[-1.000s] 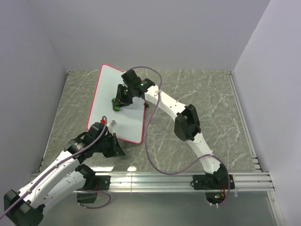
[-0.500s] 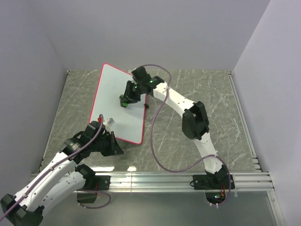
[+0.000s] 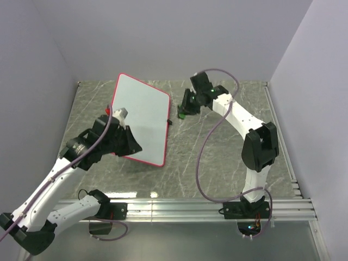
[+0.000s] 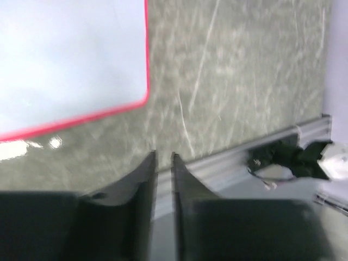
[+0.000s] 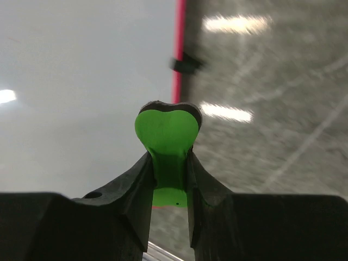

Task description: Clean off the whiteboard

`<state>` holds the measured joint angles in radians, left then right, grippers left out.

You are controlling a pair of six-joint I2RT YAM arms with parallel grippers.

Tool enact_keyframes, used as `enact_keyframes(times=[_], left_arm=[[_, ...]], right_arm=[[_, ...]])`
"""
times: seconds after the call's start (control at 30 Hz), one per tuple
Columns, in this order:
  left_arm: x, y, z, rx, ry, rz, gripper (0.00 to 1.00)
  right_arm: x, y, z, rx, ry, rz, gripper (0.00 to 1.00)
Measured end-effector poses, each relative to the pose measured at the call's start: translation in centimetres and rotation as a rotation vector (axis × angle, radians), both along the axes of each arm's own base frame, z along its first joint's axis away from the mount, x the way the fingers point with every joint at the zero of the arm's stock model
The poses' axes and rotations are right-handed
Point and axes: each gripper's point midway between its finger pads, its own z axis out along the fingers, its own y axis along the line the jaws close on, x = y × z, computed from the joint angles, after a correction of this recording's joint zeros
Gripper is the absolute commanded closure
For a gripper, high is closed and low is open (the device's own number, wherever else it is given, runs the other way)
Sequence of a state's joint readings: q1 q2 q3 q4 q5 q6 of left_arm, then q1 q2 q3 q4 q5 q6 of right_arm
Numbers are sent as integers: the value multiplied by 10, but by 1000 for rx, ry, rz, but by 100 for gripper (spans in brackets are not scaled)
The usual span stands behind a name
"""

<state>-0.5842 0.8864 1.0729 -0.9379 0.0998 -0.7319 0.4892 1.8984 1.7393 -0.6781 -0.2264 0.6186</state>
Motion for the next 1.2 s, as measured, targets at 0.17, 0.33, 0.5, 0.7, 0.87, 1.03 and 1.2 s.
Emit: enact_keyframes(times=[0.17, 0.33, 0.5, 0.7, 0.87, 1.03, 1.2], left_arm=[[37, 1, 37, 63, -97, 65, 46], [57, 7, 41, 138, -118, 111, 44], [69, 14, 52, 191, -148, 140, 32], [79, 27, 84, 193, -233, 187, 14], [81, 35, 88, 193, -247, 214, 9], [71, 42, 77, 195, -243, 221, 9], [69, 46, 74, 201, -228, 240, 11]], right_arm=[[-60, -48, -96, -210, 206, 26, 56], [-111, -89, -151, -376, 363, 26, 26], [-106, -98, -144, -415, 313, 17, 0], [-98, -100, -93, -370, 172, -13, 0], [-102, -93, 7, -157, -128, -42, 0], [-136, -99, 73, 38, -353, -53, 0], [-173, -114, 85, 123, -428, -71, 0]])
